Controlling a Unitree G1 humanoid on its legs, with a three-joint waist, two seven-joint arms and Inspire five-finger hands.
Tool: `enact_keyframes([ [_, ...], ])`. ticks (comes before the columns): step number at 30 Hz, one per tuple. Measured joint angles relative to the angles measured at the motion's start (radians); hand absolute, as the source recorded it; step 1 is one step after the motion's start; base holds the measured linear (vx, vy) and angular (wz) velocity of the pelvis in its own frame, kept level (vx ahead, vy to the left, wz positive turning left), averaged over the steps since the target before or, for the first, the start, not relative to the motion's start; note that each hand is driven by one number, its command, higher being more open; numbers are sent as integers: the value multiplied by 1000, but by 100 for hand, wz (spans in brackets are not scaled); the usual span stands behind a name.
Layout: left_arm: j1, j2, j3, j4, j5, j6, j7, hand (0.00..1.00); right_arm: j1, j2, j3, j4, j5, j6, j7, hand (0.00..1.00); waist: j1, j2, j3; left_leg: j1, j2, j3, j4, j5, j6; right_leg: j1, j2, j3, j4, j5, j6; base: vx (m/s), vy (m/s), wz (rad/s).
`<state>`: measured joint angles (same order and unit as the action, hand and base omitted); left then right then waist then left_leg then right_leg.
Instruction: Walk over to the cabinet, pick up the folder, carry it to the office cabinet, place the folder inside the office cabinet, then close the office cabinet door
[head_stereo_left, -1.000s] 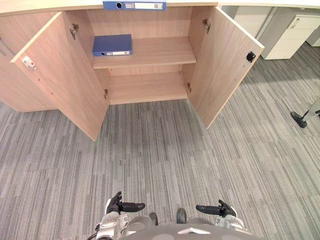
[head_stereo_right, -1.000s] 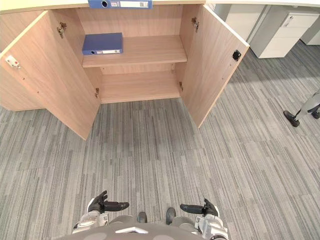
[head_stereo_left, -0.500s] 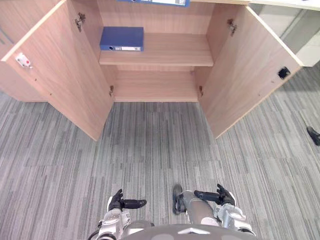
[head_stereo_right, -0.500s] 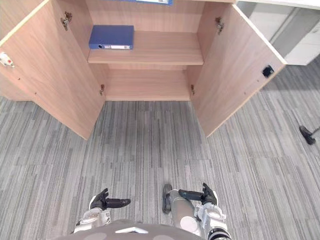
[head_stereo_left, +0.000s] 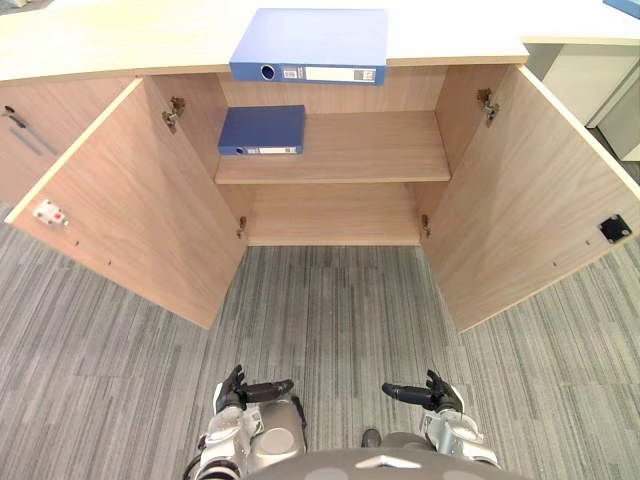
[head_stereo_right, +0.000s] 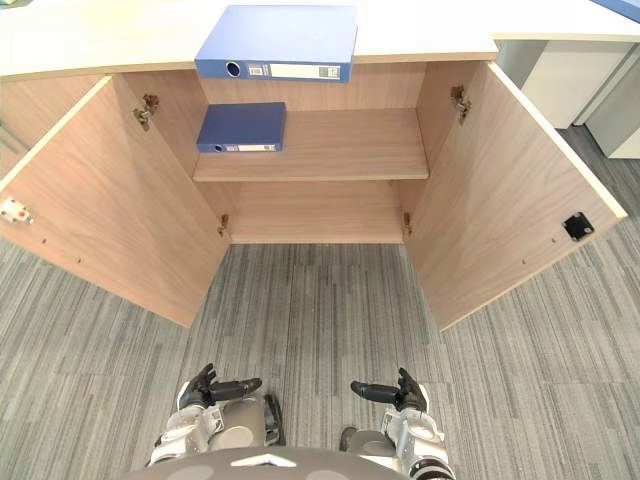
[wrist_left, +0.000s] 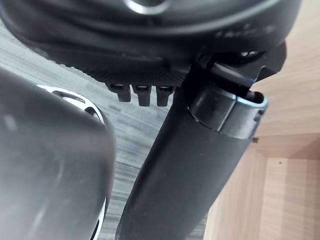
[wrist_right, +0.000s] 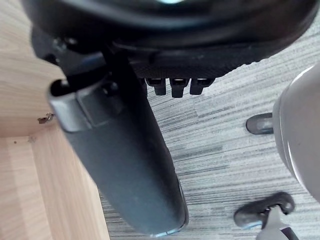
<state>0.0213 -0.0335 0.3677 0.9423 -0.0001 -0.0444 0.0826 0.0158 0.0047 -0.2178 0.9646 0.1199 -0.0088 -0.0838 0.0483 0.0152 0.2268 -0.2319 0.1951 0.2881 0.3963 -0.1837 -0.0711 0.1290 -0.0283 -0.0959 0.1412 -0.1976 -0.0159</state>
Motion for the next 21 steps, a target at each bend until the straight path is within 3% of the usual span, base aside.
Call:
enact_keyframes([
  [2, 2, 3, 4, 4, -1, 2, -1, 100, -1, 5, 0, 4, 0, 2, -8, 100, 2, 0, -8, 10, -18, 3, -27, 90, 41, 14, -18, 25, 0, -21, 32, 312, 266, -26],
  [3, 5, 17, 2, 6, 1, 2, -1, 100, 11, 16, -1, 4, 0, 4, -9, 100, 2, -30, -30, 16, -49, 22, -24, 54, 55, 13, -53, 30, 7, -26, 41, 345, 279, -20],
  [4, 4, 19, 2, 6, 1, 2, -1, 100, 17, 26, -1, 4, 0, 5, -8, 100, 5, -37, -32, 26, -55, 33, -21, 40, 60, 13, -64, 34, 21, -27, 44, 425, 332, -33],
  [7, 13, 24, -1, 26, -1, 4, -2, 100, 18, 30, 2, -4, -2, 5, -4, 100, 19, -41, -39, 135, -70, 83, -30, -29, 73, -85, -97, 72, 349, -31, 61, 348, 305, -40],
  [8, 13, 31, -7, 26, -1, 4, -2, 100, 18, 39, 4, -14, -2, 5, 0, 100, 16, -45, -42, 176, -90, 90, -45, -49, 79, -183, -122, 84, 574, -9, 105, 298, 273, -16],
  [11, 12, 38, -12, 42, -1, 4, -2, 100, 13, 46, 4, -41, -3, -8, 10, 100, -3, -56, -53, 283, -113, 83, -96, -73, 80, -331, -131, 70, 802, -27, 94, 329, 132, 19],
  [15, 14, 26, -11, 45, -9, 4, -1, 100, -2, 44, 3, -45, -3, -18, 13, 100, -18, -43, -57, 381, -101, 62, -171, -71, 69, -415, -94, 2, 603, -63, 57, 376, -69, 31],
  [16, 14, 19, -11, 46, -9, 4, -1, 100, -3, 43, 3, -46, -3, -18, 14, 100, -24, -36, -59, 403, -91, 48, -194, -75, 47, -423, -77, -9, 478, -48, 58, 539, -236, 52],
  [17, 12, 21, -11, 51, -8, 4, -5, 100, -1, 44, 3, -39, -3, -16, 17, 100, -26, -43, -62, 427, -97, 17, -221, -82, 12, -411, -71, -2, 320, 93, 39, 547, -247, 53],
  [20, 9, -18, 1, 80, -8, 2, -6, 100, -7, 16, -21, -12, -5, -16, 18, 100, -21, 22, -83, 443, -47, -38, -225, -63, -15, -383, -28, -50, 327, 38, -2, 385, -195, 25],
  [21, 7, -26, 2, 81, -8, 2, -6, 100, -10, 14, -30, -10, -5, -14, 18, 100, -24, 31, -81, 444, -38, -46, -217, -58, -17, -369, -24, -63, 327, 28, -9, 503, -294, 38],
])
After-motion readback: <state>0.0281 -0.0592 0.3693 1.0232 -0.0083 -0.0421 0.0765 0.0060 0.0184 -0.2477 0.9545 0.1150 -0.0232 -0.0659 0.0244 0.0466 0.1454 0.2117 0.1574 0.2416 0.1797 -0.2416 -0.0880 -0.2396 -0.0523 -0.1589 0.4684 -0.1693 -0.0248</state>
